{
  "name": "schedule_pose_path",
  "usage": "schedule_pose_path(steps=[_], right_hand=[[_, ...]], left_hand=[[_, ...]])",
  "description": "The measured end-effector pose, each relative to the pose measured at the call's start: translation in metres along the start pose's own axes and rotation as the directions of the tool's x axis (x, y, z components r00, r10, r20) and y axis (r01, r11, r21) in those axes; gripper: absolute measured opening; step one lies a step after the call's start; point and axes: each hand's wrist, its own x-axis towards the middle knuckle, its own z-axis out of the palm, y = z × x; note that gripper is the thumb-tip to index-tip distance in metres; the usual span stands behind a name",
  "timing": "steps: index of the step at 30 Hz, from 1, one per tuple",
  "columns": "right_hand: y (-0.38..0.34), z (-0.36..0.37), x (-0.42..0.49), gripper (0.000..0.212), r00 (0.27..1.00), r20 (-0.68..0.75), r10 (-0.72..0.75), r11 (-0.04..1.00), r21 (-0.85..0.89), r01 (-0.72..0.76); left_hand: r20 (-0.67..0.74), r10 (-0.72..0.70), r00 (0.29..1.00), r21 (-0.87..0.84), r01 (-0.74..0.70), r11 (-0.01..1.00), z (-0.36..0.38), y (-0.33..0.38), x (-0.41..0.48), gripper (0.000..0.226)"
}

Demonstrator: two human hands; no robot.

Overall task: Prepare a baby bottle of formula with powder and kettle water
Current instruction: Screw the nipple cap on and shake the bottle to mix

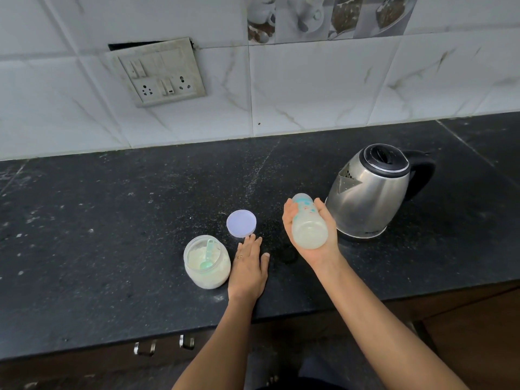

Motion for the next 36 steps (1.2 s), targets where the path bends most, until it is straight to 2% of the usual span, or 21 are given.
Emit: schedule_pose_path(steps=[5,9,11,13,14,15,17,18,20,21,23,25,26,27,28,30,31,34,36], right_hand=[[-0.002,0.002,-0.004,0.051,1.000,-0.016,-0.023,1.000,-0.014,0.023],[-0.004,0.003,-0.007,0.052,0.999,0.028,-0.020,1.000,0.000,0.020],[-0.013,0.003,-0.007,0.054,0.997,0.078,0.003,0.995,-0.096,0.004],[-0.022,0.010,-0.005,0.056,0.991,0.130,0.042,0.963,-0.270,-0.006],[-0.023,0.015,-0.003,0.054,0.993,0.116,0.037,0.944,-0.331,0.004],[-0.024,0.018,-0.001,0.047,0.996,0.091,-0.022,0.934,-0.355,0.053],[-0.027,0.016,0.003,0.033,0.974,0.026,-0.226,0.920,-0.324,0.222],[-0.028,0.010,0.003,0.035,0.975,0.057,-0.217,0.926,-0.303,0.224],[-0.026,0.003,0.000,0.047,0.986,0.169,0.004,0.949,-0.311,0.049],[-0.024,0.003,-0.003,0.052,0.980,0.193,0.049,0.930,-0.365,0.026],[-0.022,0.005,-0.001,0.066,0.980,0.198,0.036,0.920,-0.389,0.045],[-0.021,0.002,0.003,0.081,0.985,0.144,-0.095,0.948,-0.288,0.134],[-0.023,-0.003,0.005,0.085,0.986,0.124,-0.109,0.956,-0.260,0.138],[-0.022,-0.004,0.006,0.082,0.990,0.139,-0.034,0.960,-0.270,0.071],[-0.023,-0.005,0.004,0.075,0.986,0.160,0.050,0.936,-0.353,0.010],[-0.020,-0.002,0.002,0.066,0.979,0.194,0.058,0.863,-0.502,0.049],[-0.018,0.000,0.003,0.068,0.980,0.193,0.043,0.868,-0.493,0.059],[-0.023,-0.006,0.008,0.062,0.985,0.123,-0.122,0.946,-0.286,0.153],[-0.024,-0.006,0.005,0.061,0.988,0.153,0.029,0.945,-0.326,0.023]], left_hand=[[0.008,-0.002,1.000,0.002,0.002,1.000,0.001,-0.002,0.001,0.049],[-0.001,0.005,1.000,-0.005,-0.005,1.000,0.001,-0.001,0.000,0.049],[0.000,0.004,1.000,-0.006,-0.004,1.000,0.001,-0.001,0.000,0.049],[0.002,0.004,1.000,-0.007,-0.004,1.000,0.002,-0.002,0.001,0.048],[0.003,0.005,1.000,-0.007,-0.005,1.000,0.002,-0.002,0.001,0.048],[0.004,0.007,1.000,-0.007,-0.007,1.000,0.002,-0.002,0.001,0.049],[0.007,0.006,1.000,-0.007,-0.006,1.000,0.002,-0.002,0.000,0.049],[0.009,0.004,1.000,-0.009,-0.004,1.000,0.001,-0.001,0.000,0.049],[0.004,0.002,1.000,-0.009,-0.002,1.000,0.001,-0.001,0.000,0.049],[0.002,0.003,1.000,-0.006,-0.003,1.000,0.001,-0.001,0.000,0.049],[0.001,0.006,1.000,-0.004,-0.006,1.000,0.000,0.000,0.001,0.049],[-0.001,0.003,1.000,-0.007,-0.003,1.000,0.001,0.000,0.001,0.048],[-0.001,0.001,1.000,-0.009,-0.001,1.000,0.000,0.000,0.000,0.048],[-0.003,0.001,1.000,-0.009,-0.001,1.000,0.000,0.000,0.000,0.048],[-0.007,0.004,1.000,-0.007,-0.004,1.000,0.000,0.000,-0.001,0.048],[-0.011,0.011,1.000,-0.005,-0.011,1.000,0.000,0.001,0.000,0.048],[-0.010,0.012,1.000,-0.006,-0.012,1.000,-0.001,0.001,0.000,0.048],[-0.004,0.007,1.000,-0.007,-0.007,1.000,-0.002,0.002,0.000,0.049],[-0.007,0.004,1.000,-0.013,-0.004,1.000,-0.002,0.003,-0.001,0.048]])
